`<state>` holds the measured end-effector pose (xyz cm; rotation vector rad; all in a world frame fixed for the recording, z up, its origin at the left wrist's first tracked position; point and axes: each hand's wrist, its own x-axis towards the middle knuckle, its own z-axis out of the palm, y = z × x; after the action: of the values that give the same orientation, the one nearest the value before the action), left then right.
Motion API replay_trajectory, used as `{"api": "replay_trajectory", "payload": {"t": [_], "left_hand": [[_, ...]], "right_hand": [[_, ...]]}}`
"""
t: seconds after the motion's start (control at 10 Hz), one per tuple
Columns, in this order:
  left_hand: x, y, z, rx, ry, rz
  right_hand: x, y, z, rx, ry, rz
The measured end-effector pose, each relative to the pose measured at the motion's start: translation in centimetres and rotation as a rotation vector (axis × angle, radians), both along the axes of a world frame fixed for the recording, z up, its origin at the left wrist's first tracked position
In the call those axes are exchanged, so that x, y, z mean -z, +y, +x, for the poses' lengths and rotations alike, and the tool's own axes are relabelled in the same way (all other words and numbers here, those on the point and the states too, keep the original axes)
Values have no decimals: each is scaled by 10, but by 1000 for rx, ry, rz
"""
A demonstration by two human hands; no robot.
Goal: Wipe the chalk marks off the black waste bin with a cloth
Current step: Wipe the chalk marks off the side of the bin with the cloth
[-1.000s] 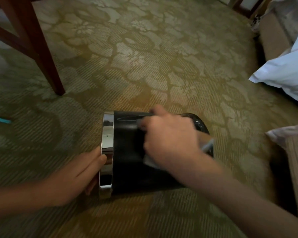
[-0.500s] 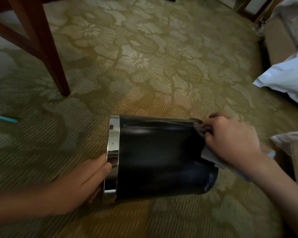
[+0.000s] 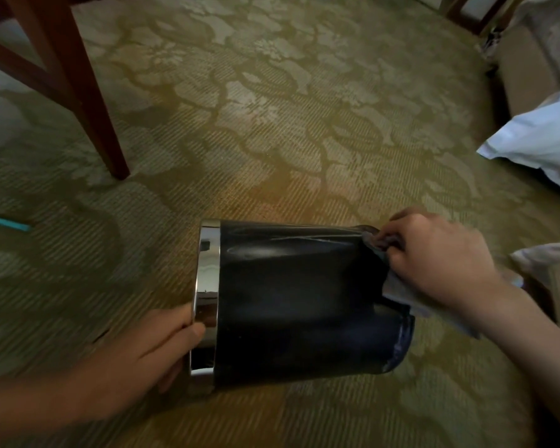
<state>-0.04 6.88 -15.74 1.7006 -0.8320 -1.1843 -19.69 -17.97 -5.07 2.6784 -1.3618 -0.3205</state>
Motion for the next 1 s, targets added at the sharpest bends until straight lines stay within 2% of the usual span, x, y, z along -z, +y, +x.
{"api": "replay_trajectory", "payload": {"t": [0.1,0.2,0.3,0.4,0.5,0.6,0.7,0.8,0.9,1.0], "left_hand": [[-22,-37,9,-79,16,-52],[-10,-37,15,-47,91,-101],[-1,-31,16,9,57,-140],[6,-22,15,30,90,-150],[15,-12,10,45,-16,-159],[16,-8,11,2,-8,-87],[16,-12,11,21,23,-93],[22,-12,5,-85,-105,-41],[12,-17,5,-1,-26,-99],[-2,-21,8,-7,61,-210]], "right_hand": [[3,4,1,-39,31,-31],[-2,15,12,-16,16,-10],[5,54,49,-160,-73,-16],[13,92,86,-343,-145,129],[13,86,77,-358,-136,117],[9,54,37,-234,-78,35],[-2,34,14,-69,-42,40],[3,56,29,-181,-14,-70],[11,103,72,-350,-97,54],[16,125,98,-466,-120,139]]}}
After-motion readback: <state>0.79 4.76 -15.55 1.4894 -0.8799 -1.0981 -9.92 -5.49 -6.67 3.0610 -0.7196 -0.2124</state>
